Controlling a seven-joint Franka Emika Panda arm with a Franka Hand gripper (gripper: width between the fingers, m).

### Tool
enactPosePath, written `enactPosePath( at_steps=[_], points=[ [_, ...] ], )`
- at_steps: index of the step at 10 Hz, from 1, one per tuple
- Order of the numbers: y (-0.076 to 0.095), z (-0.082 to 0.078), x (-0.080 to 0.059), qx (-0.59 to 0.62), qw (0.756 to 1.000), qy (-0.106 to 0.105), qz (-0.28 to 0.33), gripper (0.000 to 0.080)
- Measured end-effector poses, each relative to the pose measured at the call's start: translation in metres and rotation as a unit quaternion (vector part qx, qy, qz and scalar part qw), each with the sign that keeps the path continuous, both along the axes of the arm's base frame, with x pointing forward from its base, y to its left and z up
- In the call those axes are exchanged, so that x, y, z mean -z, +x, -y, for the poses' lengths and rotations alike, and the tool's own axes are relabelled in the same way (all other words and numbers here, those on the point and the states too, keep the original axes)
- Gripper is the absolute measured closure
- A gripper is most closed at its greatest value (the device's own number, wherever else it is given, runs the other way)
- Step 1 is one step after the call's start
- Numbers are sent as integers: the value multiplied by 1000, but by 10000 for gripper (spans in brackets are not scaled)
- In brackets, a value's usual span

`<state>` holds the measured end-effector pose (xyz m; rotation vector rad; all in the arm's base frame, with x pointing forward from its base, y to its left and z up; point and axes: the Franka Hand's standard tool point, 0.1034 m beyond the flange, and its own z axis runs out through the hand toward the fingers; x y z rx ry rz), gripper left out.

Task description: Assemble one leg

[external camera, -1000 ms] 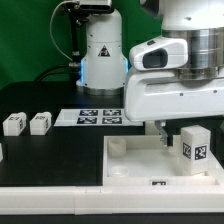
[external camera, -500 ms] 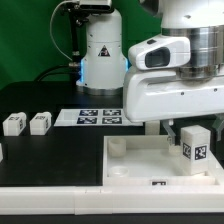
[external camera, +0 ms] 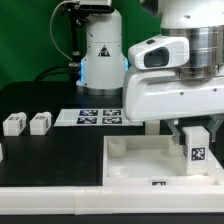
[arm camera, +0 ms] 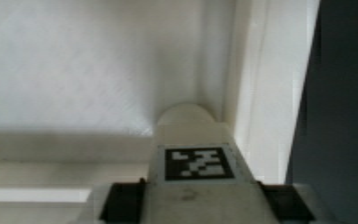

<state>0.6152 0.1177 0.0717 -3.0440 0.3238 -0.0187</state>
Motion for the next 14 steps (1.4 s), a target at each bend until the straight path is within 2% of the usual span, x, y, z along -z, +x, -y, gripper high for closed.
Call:
enactPosePath(
  at_steps=[2, 4, 6, 7, 8, 10, 11, 12, 13, 14],
  points=[
    [0, -2, 0, 158, 987, 2, -10, 508],
    [1, -4, 1, 300, 954, 11, -22, 508],
    [1, -5, 1, 429, 902, 20, -34, 508],
    [1, -7, 2, 502, 864, 21, -40, 508],
    [1, -9, 2, 533, 845, 20, -42, 508],
    [1, -9, 2, 528, 848, 20, -41, 508],
    [0, -9, 2, 507, 861, 19, -39, 331],
    [0, -9, 2, 506, 861, 20, -39, 213],
    [0, -8, 2, 445, 895, 17, -35, 213],
    [1, -6, 1, 386, 922, 15, -30, 164]
  ],
)
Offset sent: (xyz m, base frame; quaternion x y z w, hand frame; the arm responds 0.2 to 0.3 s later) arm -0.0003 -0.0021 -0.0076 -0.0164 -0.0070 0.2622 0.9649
